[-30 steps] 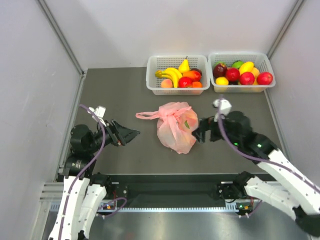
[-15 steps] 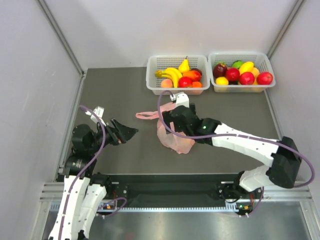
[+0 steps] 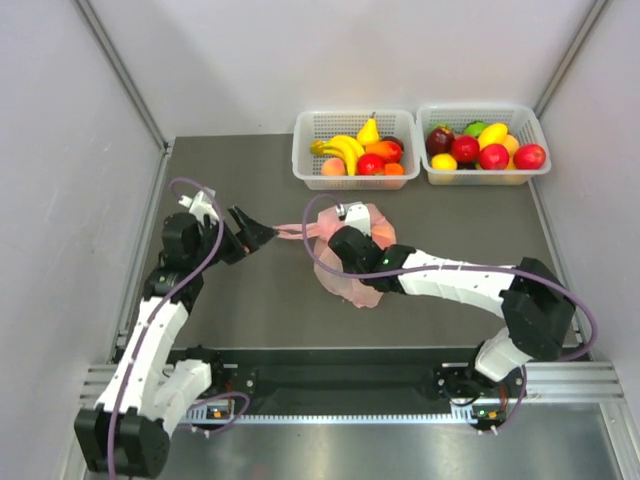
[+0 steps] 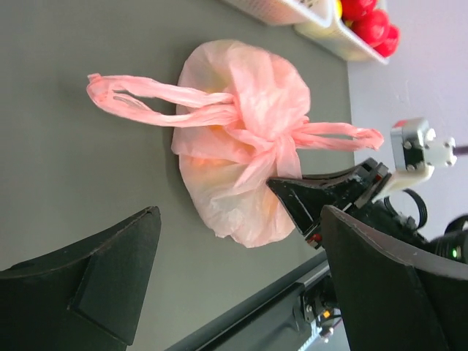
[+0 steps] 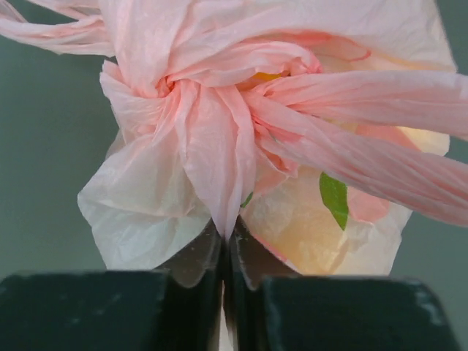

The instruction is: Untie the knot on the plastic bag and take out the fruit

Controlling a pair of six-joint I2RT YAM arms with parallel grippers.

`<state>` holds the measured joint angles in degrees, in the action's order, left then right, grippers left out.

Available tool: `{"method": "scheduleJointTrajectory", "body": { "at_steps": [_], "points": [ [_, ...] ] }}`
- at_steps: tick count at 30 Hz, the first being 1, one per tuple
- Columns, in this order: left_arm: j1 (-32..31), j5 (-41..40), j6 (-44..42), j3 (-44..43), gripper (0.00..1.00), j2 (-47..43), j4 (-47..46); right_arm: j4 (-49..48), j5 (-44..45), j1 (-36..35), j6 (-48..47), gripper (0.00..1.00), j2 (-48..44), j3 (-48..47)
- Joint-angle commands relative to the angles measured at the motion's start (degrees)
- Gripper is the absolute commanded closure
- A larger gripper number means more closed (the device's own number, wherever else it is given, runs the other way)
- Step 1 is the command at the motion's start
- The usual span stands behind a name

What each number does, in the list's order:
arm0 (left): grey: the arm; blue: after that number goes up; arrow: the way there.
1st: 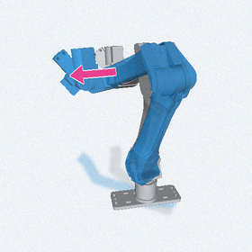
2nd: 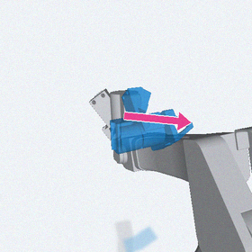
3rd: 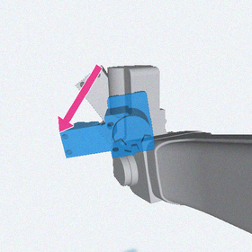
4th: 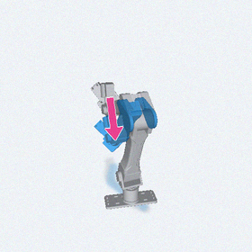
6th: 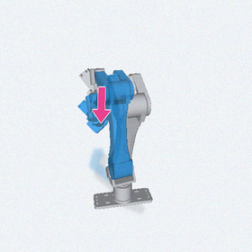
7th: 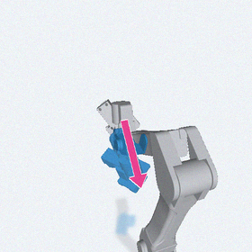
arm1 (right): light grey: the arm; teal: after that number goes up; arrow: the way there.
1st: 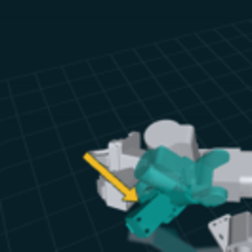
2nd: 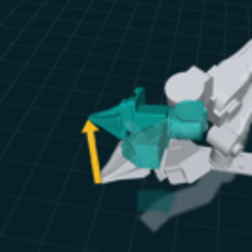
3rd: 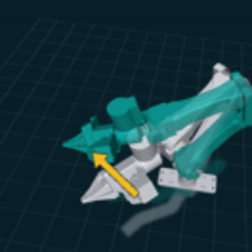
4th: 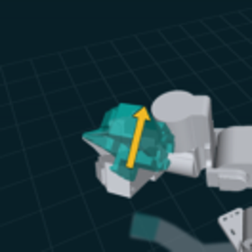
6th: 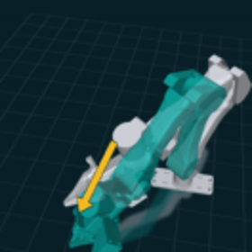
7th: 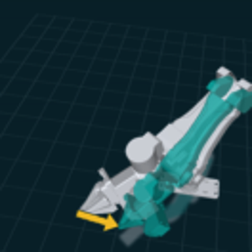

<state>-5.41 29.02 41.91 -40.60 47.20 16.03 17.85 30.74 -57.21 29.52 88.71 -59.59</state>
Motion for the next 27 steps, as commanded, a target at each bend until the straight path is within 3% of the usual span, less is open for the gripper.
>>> {"method": "scheduleJointTrajectory", "body": {
  "at_steps": [1,7,19,27],
  "points": [
    [-2.31,-0.53,1.07,-4.04,0.05,5.42,-7.59,-5.62,1.08,-0.01,-3.57,1.00,-0.11,3.06],
    [-11.10,-5.98,-0.43,-8.96,0.06,14.14,-9.09,-11.51,-7.79,0.08,-17.18,1.00,-7.92,12.20],
    [-23.06,-12.22,2.21,-12.92,0.07,29.69,-18.14,-14.15,-16.24,1.75,-30.73,1.00,-25.41,23.46],
    [-27.45,-17.32,3.27,-13.11,0.01,36.20,-27.27,-11.35,-18.26,1.75,-31.80,1.00,-23.49,21.71]
  ]
}}
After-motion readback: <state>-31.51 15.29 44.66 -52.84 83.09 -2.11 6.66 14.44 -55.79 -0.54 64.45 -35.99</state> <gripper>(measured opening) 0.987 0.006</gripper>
